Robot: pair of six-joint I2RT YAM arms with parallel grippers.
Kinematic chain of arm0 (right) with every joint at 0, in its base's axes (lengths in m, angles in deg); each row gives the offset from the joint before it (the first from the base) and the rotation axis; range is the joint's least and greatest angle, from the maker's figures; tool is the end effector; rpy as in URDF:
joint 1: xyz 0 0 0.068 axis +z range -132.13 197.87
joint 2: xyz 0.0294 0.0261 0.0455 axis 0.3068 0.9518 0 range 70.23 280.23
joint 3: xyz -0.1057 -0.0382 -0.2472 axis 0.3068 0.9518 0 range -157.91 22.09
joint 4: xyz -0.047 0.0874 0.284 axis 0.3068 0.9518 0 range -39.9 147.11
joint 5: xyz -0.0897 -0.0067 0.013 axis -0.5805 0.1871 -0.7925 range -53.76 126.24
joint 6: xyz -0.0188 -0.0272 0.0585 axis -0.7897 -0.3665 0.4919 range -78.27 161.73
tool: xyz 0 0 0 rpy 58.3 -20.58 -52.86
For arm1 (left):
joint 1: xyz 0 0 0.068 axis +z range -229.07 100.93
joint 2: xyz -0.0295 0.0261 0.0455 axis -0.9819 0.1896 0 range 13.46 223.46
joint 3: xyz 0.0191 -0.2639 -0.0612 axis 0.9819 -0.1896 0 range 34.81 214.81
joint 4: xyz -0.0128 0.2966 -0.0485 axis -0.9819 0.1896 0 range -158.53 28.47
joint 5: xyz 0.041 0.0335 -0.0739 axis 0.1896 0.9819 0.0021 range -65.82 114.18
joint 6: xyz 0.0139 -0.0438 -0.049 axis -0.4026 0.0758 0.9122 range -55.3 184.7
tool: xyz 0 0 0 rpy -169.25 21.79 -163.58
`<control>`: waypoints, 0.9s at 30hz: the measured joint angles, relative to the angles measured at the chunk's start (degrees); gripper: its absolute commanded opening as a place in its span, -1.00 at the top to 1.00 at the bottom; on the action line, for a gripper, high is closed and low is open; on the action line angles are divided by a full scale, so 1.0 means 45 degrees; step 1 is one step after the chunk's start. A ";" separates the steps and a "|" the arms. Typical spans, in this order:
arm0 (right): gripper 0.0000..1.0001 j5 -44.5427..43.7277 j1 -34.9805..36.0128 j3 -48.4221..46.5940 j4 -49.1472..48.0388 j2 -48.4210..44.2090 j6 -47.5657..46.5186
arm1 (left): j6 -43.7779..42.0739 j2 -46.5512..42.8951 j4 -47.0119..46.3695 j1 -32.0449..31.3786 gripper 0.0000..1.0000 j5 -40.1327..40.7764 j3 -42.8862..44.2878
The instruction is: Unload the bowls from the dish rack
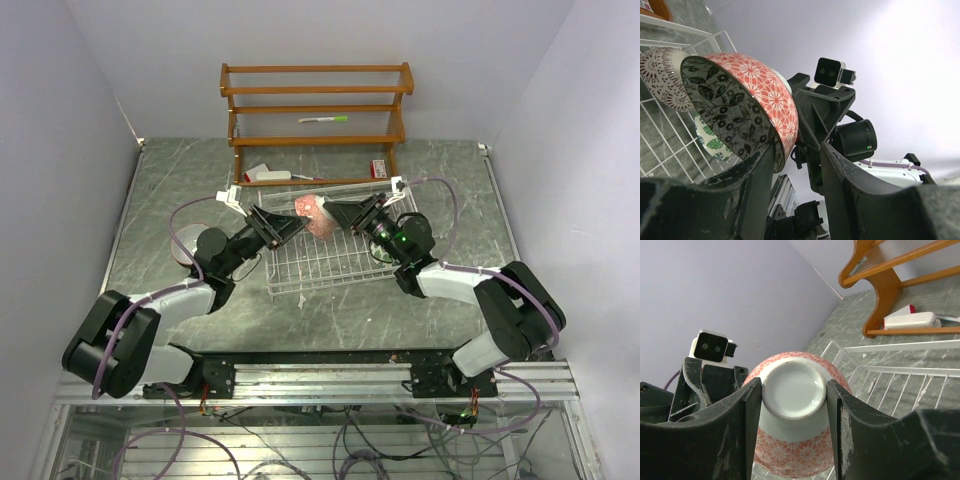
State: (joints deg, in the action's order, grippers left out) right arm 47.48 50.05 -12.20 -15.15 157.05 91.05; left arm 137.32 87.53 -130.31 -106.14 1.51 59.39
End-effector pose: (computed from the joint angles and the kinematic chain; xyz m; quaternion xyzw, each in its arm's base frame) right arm 0.2914 0.1957 0.2126 0.0169 0.6259 0.5538 0.5489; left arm 0.2580 -0.1550 0.2135 -0.0969 0.6264 -0.6631 0.3981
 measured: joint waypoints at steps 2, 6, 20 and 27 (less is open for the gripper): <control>1.00 0.0039 0.0000 0.0029 -0.0112 0.0083 0.0092 | 0.0141 0.0262 -0.0350 -0.0039 0.03 0.0019 0.0005; 1.00 0.0131 0.0000 0.0063 -0.0306 0.0121 0.0248 | 0.0340 0.0641 -0.0763 -0.0107 0.19 0.0117 0.0005; 1.00 0.0272 -0.0039 0.0126 -0.0835 0.0296 0.0554 | 0.0767 0.1219 -0.1821 -0.0335 0.57 0.0709 0.0029; 1.00 0.0277 -0.0117 0.0146 -0.0884 0.0408 0.0685 | 0.1326 0.1870 -0.2705 -0.0369 0.85 0.0714 0.0083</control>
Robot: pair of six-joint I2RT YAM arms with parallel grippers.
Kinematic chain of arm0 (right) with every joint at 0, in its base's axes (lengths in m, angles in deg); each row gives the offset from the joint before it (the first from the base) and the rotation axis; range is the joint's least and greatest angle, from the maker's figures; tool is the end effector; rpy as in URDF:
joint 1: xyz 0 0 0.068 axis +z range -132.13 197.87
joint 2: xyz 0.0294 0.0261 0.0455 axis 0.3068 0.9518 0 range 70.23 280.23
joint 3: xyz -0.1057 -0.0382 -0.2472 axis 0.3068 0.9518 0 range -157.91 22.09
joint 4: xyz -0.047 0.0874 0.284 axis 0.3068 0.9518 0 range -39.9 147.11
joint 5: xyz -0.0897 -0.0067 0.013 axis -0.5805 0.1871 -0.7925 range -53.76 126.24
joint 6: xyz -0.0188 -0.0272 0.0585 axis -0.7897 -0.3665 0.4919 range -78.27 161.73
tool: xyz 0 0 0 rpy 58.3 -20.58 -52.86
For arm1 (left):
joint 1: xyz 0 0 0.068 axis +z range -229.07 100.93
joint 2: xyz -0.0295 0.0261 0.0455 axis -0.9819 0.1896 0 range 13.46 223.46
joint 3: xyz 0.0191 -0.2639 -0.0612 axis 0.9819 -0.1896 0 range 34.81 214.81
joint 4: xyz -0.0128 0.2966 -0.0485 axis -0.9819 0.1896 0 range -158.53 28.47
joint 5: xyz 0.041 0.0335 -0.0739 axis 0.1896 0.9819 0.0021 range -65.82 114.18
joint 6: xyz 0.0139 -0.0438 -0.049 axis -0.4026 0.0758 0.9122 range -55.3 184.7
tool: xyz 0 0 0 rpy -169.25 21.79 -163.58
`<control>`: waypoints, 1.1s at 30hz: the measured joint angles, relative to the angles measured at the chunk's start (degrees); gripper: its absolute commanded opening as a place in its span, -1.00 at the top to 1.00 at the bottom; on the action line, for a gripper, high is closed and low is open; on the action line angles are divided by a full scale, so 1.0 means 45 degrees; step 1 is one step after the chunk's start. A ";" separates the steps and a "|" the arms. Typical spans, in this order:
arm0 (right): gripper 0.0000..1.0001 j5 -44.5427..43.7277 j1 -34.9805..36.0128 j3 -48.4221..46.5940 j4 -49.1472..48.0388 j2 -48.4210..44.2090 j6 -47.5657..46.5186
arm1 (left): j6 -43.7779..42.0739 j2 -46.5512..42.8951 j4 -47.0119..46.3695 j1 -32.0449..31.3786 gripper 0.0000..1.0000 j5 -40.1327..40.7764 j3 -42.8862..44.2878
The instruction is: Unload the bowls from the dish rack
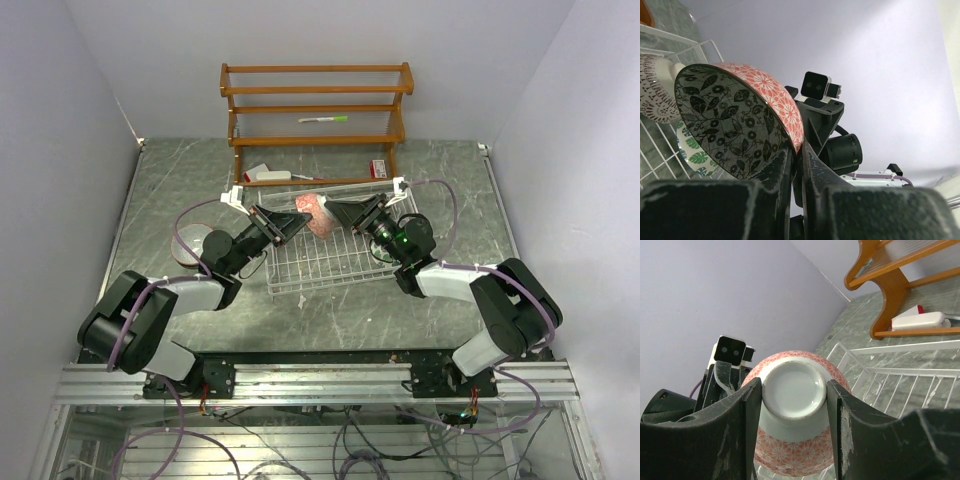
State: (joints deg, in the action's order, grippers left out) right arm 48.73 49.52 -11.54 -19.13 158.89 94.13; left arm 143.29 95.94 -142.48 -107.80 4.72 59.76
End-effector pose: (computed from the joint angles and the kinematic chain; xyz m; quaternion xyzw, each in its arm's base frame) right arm 0.2916 0.1934 0.2066 0.0255 0.6161 0.5748 0.5379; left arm 0.2629 -0.1644 0.1996 -0.1260 0.5923 -0.6958 0.3862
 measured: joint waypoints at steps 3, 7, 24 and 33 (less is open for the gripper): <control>1.00 -0.0005 0.0000 0.0000 -0.0044 0.0000 0.0034 | 0.0029 0.0010 -0.0029 -0.0010 0.85 0.0000 0.0029; 0.77 -0.0005 -0.0034 0.0010 -0.0126 -0.0005 0.0068 | -0.0005 0.0000 0.0015 -0.0034 0.85 0.0005 0.0121; -0.11 0.0743 -0.0068 0.0646 -0.0073 -0.1302 0.0029 | -0.2297 -0.3531 0.5008 -0.0335 0.85 -0.0049 0.0636; -0.30 -0.0189 -0.0452 0.0942 0.0578 -0.1554 -0.0787 | -0.5076 -0.5212 1.0448 -0.0267 0.85 0.0583 0.2132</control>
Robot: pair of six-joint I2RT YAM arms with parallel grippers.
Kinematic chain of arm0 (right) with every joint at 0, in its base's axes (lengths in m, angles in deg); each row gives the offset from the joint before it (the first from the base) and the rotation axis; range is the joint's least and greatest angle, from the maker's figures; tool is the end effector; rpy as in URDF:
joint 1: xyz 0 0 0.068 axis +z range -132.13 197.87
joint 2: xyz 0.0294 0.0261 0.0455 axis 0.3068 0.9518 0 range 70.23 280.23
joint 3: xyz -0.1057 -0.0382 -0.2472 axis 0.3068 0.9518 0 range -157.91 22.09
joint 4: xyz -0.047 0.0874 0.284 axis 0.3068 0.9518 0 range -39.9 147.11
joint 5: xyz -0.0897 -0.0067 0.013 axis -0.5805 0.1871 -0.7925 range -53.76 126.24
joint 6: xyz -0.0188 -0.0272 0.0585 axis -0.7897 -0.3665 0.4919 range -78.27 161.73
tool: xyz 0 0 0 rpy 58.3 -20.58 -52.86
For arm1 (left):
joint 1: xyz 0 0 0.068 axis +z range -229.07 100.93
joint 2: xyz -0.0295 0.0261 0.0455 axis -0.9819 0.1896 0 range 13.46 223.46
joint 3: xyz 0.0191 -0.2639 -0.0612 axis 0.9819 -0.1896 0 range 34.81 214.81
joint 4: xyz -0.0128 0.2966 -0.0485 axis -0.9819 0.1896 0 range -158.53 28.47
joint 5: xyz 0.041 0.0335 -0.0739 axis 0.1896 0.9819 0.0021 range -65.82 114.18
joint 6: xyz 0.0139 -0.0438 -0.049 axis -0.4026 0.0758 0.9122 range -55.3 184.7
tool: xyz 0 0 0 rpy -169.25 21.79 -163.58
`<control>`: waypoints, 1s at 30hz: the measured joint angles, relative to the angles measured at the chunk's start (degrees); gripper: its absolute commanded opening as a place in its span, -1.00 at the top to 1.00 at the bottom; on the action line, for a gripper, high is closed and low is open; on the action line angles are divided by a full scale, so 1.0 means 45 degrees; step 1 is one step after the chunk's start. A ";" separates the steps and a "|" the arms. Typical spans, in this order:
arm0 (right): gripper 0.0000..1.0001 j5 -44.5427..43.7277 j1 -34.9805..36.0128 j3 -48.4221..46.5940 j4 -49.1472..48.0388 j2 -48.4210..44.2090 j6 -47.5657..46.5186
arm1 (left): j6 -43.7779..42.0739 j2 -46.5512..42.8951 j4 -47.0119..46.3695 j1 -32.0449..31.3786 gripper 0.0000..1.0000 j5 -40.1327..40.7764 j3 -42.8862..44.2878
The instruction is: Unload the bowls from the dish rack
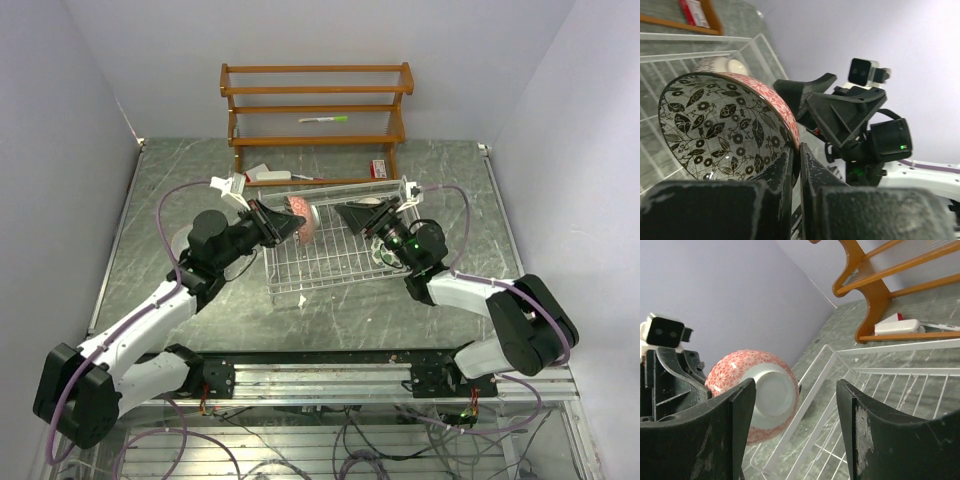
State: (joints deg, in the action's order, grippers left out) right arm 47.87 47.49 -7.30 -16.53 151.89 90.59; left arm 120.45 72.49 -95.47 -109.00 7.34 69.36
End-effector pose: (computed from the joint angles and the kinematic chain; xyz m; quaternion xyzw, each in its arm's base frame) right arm 0.2792 0.1711 0.2147 0.0230 0.6148 0.5453 0.5693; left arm 0.2485 -0.1610 0.2800 -0.0498 0.6907 -0.5600 0.4549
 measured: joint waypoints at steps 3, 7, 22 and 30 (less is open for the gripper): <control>-0.29 -0.0131 0.0005 0.0141 0.0151 -0.0063 -0.0165 | -0.1069 -0.0141 0.2186 0.0000 0.85 0.0447 0.0889; -0.28 -0.0306 0.0000 0.0466 0.0393 -0.0219 -0.0350 | -0.2448 -0.0160 0.5119 0.0000 0.85 0.1462 0.2268; -0.20 -0.0544 0.0000 0.0801 0.0976 -0.0466 -0.0685 | -0.4415 -0.0126 1.3289 0.0000 0.85 0.7679 0.5440; -0.20 -0.0549 0.0000 0.0845 0.0981 -0.0461 -0.0685 | -0.5197 0.1768 1.5499 0.0029 0.85 0.9704 0.7057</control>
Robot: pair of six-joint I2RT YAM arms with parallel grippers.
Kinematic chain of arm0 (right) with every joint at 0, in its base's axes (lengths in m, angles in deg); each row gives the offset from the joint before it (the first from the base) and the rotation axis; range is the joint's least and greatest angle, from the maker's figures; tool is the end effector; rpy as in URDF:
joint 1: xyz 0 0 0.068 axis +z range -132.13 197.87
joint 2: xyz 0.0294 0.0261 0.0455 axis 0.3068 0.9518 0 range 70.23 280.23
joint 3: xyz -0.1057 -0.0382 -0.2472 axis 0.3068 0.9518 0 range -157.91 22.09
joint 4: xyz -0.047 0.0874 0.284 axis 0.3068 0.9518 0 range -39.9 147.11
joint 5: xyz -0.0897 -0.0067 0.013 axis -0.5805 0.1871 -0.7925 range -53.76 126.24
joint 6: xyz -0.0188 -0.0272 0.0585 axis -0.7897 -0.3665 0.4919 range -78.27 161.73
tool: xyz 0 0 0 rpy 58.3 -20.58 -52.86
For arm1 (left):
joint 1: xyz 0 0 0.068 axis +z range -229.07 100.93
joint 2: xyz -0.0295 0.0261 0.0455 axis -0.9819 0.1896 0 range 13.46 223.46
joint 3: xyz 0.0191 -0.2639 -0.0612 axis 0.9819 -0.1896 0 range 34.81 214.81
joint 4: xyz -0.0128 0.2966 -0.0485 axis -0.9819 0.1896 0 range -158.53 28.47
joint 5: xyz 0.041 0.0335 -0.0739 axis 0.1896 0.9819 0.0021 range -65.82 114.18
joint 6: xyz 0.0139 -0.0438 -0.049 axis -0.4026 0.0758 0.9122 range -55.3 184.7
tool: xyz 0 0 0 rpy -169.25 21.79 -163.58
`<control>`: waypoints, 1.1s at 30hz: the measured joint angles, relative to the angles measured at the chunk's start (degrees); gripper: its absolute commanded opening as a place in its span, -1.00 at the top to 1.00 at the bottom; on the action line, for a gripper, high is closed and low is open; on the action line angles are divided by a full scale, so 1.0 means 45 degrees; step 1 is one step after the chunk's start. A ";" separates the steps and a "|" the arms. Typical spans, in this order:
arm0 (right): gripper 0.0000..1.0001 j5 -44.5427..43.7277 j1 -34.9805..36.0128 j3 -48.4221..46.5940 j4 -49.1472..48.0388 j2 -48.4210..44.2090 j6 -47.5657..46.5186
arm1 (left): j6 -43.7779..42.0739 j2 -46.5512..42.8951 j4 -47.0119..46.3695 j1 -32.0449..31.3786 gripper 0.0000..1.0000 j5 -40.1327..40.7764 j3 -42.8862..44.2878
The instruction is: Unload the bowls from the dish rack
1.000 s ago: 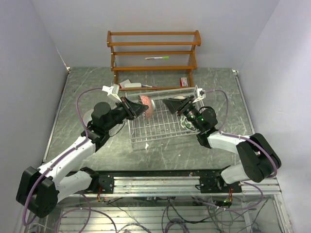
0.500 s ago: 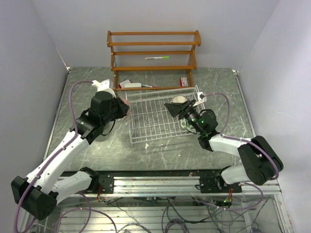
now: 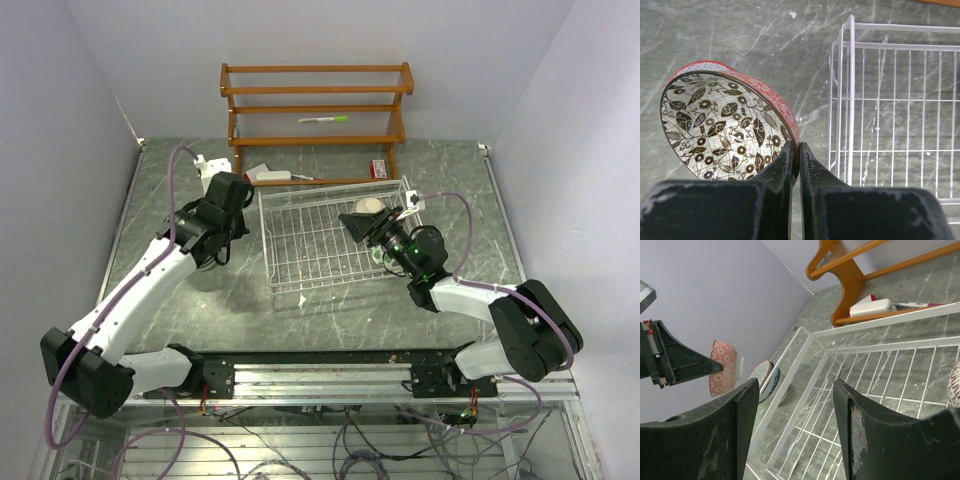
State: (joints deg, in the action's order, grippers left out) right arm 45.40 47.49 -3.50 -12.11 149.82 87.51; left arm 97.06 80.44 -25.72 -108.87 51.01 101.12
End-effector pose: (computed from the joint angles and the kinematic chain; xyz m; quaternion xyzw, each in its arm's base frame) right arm 0.2697 0.1632 0.1933 0.0319 0.6546 0.5022 0.5642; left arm 0.2663 -0.1246 0.3281 -0.1116 0.8914 -0.0158 0.4390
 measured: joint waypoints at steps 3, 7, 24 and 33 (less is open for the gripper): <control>-0.20 0.0000 0.0000 0.0000 -0.0005 0.0005 -0.0005 | -0.0311 0.0670 0.0364 0.0097 0.85 0.0185 0.0457; -0.20 0.0000 0.0000 0.0024 -0.0005 0.0005 -0.0053 | -0.0792 0.1428 0.0665 0.0724 0.85 0.0073 0.0933; -0.18 -0.0189 -0.0073 0.0525 0.0282 -0.0520 -0.0189 | -0.2234 0.4682 0.2487 0.2477 0.85 -0.0597 0.3512; -0.15 -0.0189 -0.0112 0.0622 0.0296 -0.0607 -0.0228 | -0.2676 0.5149 0.2919 0.2701 0.86 -0.0593 0.3249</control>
State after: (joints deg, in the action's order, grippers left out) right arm 44.55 46.99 -0.70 -10.78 147.09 86.48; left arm 85.02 103.61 -12.59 -96.72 48.35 115.74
